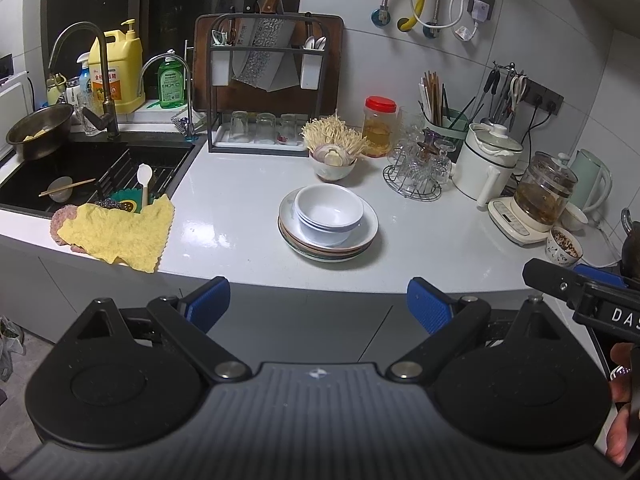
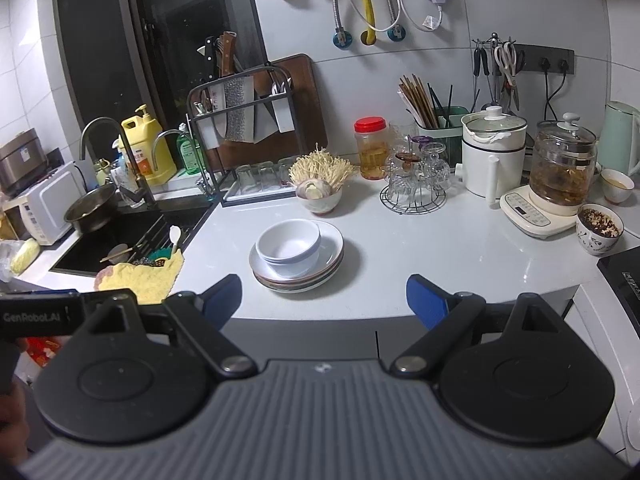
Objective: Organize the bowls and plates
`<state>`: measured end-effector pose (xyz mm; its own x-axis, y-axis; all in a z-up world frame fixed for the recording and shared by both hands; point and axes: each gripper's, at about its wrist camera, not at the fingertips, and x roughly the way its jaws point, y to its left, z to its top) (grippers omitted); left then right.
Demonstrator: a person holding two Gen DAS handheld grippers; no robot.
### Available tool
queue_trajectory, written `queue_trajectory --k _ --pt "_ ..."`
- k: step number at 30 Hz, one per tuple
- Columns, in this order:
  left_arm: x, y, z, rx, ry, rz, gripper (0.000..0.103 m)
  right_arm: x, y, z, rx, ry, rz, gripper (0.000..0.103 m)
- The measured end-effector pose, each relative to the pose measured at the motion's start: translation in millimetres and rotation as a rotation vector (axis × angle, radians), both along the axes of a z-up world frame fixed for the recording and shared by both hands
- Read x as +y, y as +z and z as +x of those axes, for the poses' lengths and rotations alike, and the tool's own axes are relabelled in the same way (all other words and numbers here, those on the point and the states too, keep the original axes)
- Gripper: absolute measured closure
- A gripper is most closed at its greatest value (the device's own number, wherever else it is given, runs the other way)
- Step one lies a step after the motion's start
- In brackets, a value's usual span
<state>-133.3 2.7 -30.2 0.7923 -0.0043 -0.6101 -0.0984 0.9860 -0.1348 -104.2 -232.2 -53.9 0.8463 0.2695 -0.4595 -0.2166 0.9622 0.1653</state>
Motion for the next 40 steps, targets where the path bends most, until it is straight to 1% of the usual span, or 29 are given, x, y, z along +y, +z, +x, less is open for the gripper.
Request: queue_trajectory --k 3,12,28,32,40 --pt "-3.0 0.3 -1.0 -0.002 0.006 0.009 0.006 -2.3 0.8 0.3 -0.001 -0.005 0.005 0.012" --pt "-5.5 2.7 -2.5 -0.003 0.018 0.003 0.006 -5.0 0.4 1.2 0.005 0.001 0.008 0.012" --pt "-7.9 1.2 -3.4 0.001 0.016 0.003 0.006 -6.6 -1.4 -1.3 0.013 -0.014 0.014 0.012" --pt "-8.0 1.9 -3.9 0.000 0.014 0.001 0.006 -5.4 -0.1 -2.5 0.003 -0.007 0.010 0.012" --pt "-4.8 2.2 -9.2 -0.007 0.029 -0.005 0.006 -1.9 -1.4 -2.4 0.012 0.009 0.007 0.012"
